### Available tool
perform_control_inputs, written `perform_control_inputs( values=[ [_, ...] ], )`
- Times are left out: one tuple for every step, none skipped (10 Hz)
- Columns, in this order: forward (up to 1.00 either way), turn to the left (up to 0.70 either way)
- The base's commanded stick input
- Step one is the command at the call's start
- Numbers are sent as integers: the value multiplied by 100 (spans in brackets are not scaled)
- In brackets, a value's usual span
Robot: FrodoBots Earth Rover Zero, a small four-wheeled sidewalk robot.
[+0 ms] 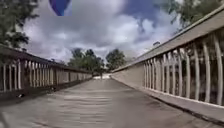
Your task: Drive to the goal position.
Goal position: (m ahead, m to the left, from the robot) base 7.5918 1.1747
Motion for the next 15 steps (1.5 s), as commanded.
perform_control_inputs(
  values=[
    [69, 1],
    [69, 1],
    [69, 2],
    [69, 8],
    [69, 14],
    [69, 8],
    [69, 1],
    [69, 1],
    [69, 5],
    [69, 14],
    [69, 14],
    [69, 9],
    [69, 1],
    [69, 1],
    [69, 1]
  ],
)
